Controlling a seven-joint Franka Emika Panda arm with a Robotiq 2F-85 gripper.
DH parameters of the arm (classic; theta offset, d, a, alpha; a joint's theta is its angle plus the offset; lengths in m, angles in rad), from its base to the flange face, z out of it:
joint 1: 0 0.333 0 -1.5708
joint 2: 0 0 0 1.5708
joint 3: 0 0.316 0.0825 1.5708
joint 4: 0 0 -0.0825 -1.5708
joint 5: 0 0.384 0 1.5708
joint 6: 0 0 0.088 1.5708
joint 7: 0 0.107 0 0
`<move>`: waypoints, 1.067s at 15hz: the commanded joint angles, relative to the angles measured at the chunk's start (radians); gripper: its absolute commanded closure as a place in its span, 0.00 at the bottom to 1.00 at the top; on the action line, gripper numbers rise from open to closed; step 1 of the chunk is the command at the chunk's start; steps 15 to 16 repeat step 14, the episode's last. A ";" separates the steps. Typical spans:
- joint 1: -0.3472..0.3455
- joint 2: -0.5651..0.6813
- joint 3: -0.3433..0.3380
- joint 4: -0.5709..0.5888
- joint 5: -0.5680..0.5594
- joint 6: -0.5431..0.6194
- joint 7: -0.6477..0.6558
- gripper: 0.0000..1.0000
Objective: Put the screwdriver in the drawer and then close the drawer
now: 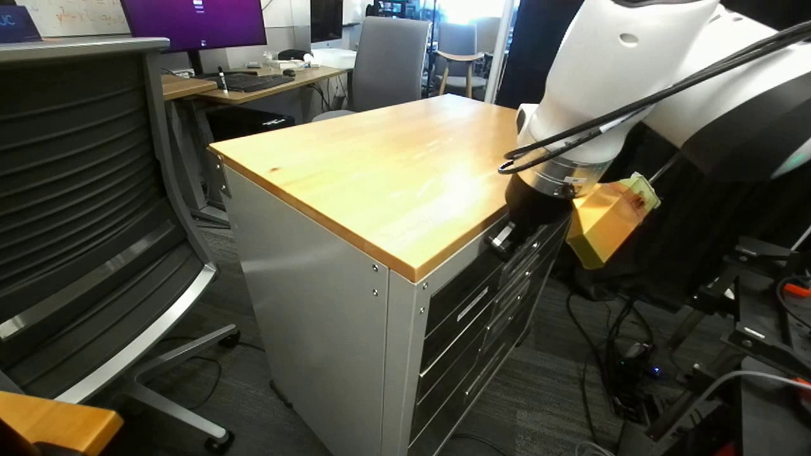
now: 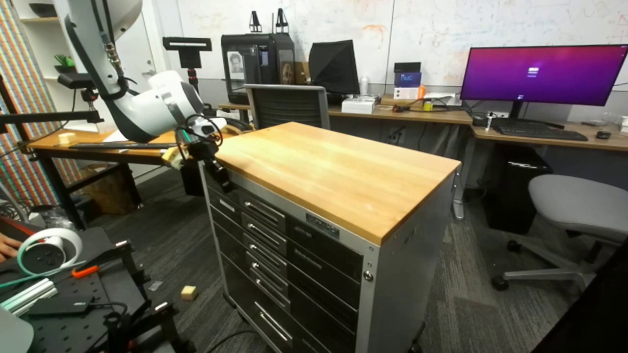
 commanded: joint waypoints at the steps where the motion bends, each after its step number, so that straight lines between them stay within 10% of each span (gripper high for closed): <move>1: -0.009 -0.110 0.007 -0.064 -0.012 0.027 -0.018 0.58; 8: -0.147 -0.354 0.238 -0.065 0.455 -0.272 -0.471 0.05; 13: -0.169 -0.450 0.312 0.135 0.786 -0.628 -0.784 0.00; 16: -0.159 -0.410 0.321 0.061 0.715 -0.523 -0.697 0.00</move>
